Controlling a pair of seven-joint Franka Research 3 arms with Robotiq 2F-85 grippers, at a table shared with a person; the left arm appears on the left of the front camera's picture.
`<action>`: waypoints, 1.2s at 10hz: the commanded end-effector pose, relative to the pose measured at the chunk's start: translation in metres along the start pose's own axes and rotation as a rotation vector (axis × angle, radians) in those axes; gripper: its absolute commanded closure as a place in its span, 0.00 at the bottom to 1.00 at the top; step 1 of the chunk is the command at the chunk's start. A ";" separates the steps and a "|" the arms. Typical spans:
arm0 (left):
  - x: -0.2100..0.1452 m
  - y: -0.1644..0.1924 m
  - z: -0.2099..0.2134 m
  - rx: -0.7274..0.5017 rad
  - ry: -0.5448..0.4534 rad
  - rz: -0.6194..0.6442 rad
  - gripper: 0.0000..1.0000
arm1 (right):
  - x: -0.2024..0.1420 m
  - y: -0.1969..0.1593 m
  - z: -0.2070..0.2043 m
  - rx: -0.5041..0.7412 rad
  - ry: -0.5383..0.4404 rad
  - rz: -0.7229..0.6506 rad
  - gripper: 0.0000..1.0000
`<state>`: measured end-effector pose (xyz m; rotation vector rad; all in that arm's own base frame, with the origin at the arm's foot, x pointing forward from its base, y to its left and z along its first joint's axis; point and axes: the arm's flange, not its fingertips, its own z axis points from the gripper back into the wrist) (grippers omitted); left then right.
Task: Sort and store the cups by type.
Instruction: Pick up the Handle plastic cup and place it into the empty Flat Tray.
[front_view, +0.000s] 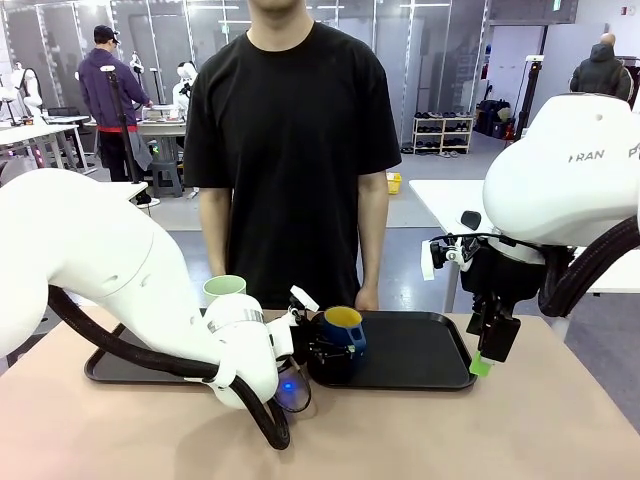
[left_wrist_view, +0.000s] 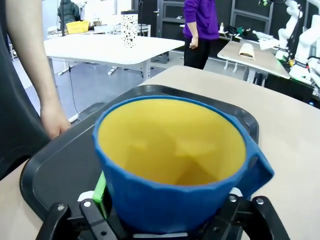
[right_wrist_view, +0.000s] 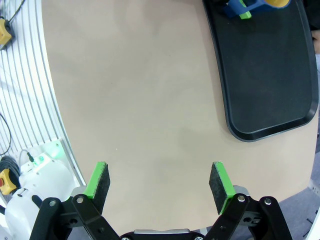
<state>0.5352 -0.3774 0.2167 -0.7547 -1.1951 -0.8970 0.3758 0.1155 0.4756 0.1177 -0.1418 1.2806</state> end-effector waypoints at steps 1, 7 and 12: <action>-0.010 -0.012 0.001 0.015 -0.005 -0.027 0.00 | -0.001 0.000 0.000 -0.003 0.012 -0.008 0.00; 0.000 0.002 0.001 -0.003 -0.011 0.026 0.00 | -0.001 0.000 0.000 -0.003 0.012 -0.008 0.00; -0.003 -0.005 0.015 0.047 -0.016 -0.011 0.00 | -0.001 0.000 0.000 -0.003 0.012 -0.008 0.00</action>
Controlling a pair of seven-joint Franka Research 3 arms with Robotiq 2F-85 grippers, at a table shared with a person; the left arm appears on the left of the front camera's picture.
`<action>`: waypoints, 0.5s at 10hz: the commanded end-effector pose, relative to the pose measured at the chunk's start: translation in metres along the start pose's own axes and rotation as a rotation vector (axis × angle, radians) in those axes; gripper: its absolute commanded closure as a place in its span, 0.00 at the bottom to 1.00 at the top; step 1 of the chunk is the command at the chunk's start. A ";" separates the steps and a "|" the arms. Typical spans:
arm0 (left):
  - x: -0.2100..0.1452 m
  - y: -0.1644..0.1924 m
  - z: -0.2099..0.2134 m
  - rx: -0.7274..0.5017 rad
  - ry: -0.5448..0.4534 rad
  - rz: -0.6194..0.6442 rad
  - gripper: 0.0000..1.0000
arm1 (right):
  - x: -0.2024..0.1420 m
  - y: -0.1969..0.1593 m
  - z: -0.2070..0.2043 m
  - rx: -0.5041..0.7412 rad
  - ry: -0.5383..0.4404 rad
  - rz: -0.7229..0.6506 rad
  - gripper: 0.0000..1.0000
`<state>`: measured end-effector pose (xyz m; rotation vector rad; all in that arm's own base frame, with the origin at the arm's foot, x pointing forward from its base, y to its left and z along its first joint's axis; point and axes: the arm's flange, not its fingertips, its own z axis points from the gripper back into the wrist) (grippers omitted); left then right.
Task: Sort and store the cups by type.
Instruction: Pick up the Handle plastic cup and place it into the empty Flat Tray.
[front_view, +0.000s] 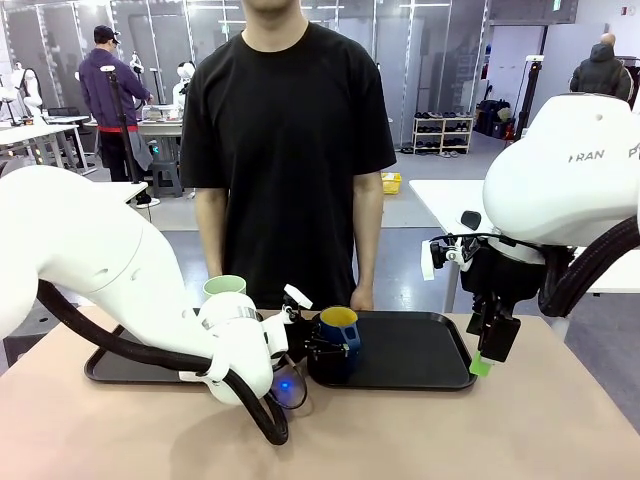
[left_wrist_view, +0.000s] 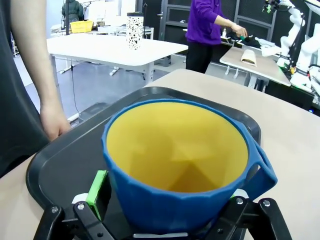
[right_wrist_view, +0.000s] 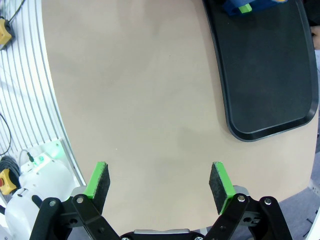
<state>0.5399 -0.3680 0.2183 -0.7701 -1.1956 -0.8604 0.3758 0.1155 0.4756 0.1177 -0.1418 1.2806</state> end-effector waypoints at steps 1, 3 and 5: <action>-0.004 -0.015 0.011 0.031 -0.007 -0.056 0.00 | -0.001 0.000 0.000 -0.003 0.012 -0.008 0.00; -0.004 -0.020 0.016 0.021 -0.029 -0.072 0.00 | -0.001 0.000 0.000 -0.003 0.012 -0.008 0.00; -0.006 -0.025 0.021 0.005 -0.026 -0.077 0.00 | -0.001 0.000 0.000 -0.003 0.012 -0.008 0.00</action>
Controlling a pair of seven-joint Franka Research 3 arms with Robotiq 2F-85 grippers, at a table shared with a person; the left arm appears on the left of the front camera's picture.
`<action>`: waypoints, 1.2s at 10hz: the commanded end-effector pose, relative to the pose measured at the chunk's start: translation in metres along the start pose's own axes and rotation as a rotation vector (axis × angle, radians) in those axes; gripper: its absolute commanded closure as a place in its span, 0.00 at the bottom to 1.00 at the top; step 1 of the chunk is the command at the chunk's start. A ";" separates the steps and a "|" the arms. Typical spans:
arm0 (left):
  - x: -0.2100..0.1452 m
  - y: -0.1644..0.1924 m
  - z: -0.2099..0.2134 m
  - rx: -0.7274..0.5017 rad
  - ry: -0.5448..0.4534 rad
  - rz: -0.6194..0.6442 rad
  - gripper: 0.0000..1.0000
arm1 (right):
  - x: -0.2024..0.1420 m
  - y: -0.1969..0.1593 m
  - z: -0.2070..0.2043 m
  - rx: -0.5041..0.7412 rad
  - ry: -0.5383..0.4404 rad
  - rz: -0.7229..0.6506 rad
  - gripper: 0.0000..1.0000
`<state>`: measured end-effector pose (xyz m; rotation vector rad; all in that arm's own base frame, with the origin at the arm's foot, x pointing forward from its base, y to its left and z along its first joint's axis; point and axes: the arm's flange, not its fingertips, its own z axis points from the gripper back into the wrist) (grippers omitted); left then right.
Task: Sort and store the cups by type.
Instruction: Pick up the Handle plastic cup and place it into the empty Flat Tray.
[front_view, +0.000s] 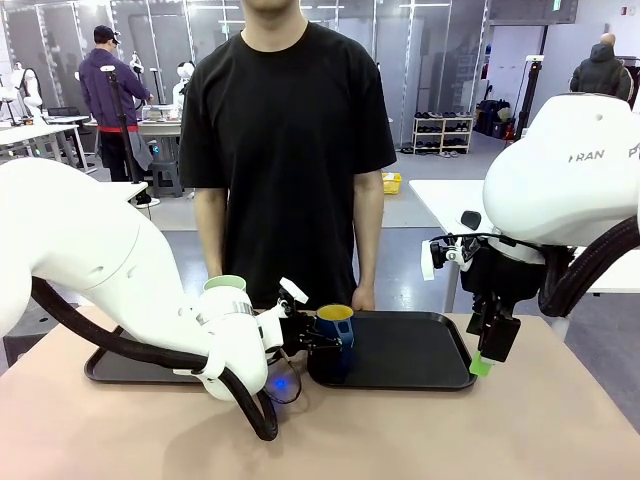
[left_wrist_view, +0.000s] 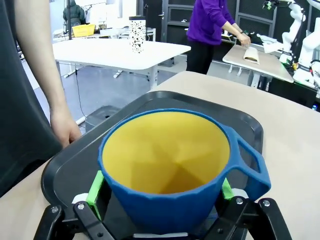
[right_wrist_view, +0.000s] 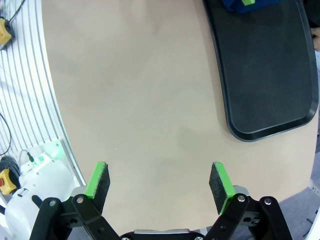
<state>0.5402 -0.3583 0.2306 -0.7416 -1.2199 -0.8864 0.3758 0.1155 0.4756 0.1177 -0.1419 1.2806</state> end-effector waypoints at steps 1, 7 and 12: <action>-0.016 -0.031 0.011 -0.012 -0.021 -0.034 0.00 | -0.001 0.000 0.000 -0.003 0.012 -0.008 0.00; -0.023 -0.037 0.025 -0.011 0.007 -0.044 0.00 | -0.001 0.000 0.000 -0.003 0.012 -0.008 0.00; -0.030 -0.042 0.043 -0.001 0.032 -0.039 0.00 | -0.001 0.000 0.000 -0.003 0.012 -0.008 0.00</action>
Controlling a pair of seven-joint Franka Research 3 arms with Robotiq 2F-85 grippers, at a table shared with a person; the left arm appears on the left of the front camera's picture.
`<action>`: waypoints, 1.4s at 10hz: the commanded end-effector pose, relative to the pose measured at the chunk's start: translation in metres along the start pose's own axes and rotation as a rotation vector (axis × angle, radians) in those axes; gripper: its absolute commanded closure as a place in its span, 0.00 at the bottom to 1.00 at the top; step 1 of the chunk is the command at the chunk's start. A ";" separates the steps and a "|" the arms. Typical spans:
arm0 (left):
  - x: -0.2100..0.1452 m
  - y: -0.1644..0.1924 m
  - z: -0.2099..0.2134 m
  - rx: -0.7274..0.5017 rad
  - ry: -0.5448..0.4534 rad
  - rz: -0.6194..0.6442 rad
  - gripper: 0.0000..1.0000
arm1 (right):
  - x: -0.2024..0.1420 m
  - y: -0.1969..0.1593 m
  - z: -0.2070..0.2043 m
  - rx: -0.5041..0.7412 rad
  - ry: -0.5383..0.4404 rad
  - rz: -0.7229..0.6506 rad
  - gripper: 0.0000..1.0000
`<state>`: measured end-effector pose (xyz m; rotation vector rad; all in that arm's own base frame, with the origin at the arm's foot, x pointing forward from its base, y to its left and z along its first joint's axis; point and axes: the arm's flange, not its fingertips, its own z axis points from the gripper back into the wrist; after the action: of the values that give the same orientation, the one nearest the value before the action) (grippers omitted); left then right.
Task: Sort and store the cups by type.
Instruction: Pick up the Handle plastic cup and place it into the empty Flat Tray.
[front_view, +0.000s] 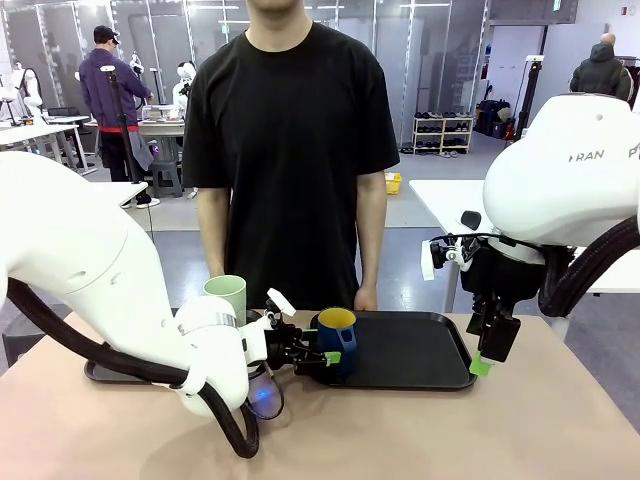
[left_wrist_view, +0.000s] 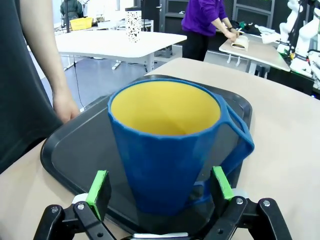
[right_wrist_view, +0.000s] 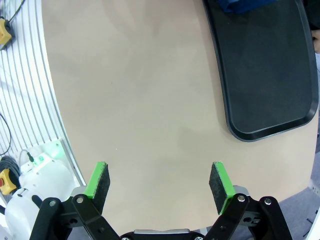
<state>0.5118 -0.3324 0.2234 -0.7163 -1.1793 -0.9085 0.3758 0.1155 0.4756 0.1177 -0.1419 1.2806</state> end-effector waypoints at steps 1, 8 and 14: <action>-0.017 -0.032 0.015 0.012 0.000 -0.034 0.00 | -0.001 0.000 0.000 -0.003 0.012 -0.008 0.00; 0.015 -0.068 0.090 -0.037 0.219 -0.052 0.00 | -0.001 0.000 0.000 -0.003 0.012 -0.008 0.00; 0.039 -0.074 0.113 -0.013 0.354 -0.125 0.00 | -0.001 0.000 0.000 -0.003 0.012 -0.008 0.00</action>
<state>0.4031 -0.2733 0.2927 -0.4607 -0.8954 -1.1013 0.3759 0.1153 0.4755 0.1179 -0.1417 1.2804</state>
